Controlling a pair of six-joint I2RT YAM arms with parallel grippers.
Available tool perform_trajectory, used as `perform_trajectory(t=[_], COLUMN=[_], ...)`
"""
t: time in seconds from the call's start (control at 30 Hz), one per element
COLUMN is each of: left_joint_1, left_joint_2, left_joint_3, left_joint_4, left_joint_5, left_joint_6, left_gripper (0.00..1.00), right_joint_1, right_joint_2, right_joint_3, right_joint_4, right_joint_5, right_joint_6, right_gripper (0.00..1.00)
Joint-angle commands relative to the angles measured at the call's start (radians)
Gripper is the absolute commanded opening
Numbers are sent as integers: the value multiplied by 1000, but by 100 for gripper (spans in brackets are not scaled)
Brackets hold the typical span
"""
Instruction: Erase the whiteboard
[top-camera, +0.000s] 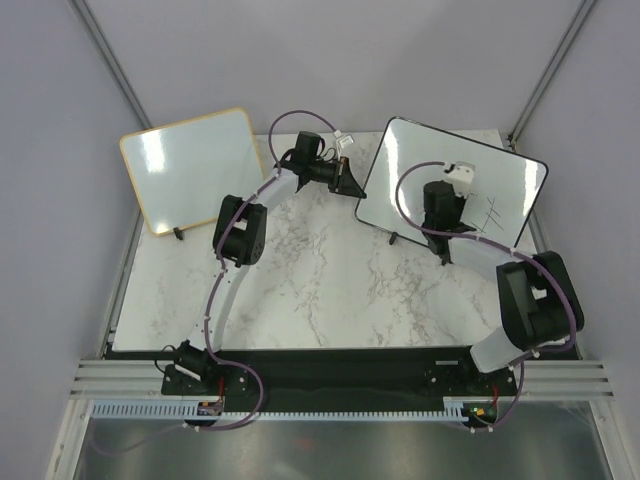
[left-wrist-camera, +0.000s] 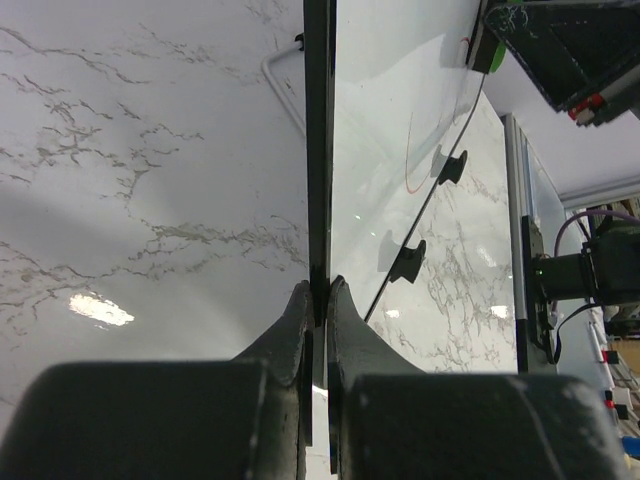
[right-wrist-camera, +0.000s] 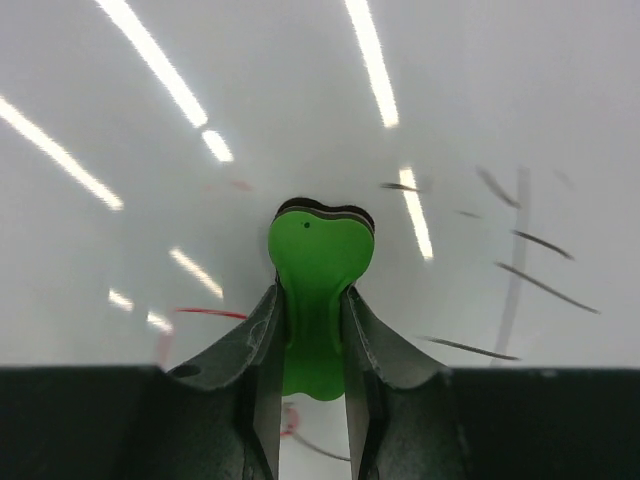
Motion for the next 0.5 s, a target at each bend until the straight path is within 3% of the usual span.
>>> perform_trajectory(t=[0.0, 0.17, 0.33, 0.47], left_joint_1=[6, 6, 6, 6], left_joint_2=[-50, -53, -49, -52], left_joint_3=[26, 22, 24, 21], left_joint_4=[0, -6, -6, -9], left_joint_5=[-81, -81, -83, -83], left_joint_6=[67, 74, 74, 79], left_gripper=[2, 2, 2, 2], right_joint_1=[117, 123, 99, -59], right_joint_2=[137, 216, 152, 10], right_joint_3=[121, 189, 140, -6], right_joint_4=[83, 123, 110, 82], right_joint_5=[-123, -175, -99, -88], right_joint_6=[-58, -41, -61, -17], right_gripper=[0, 0, 0, 0])
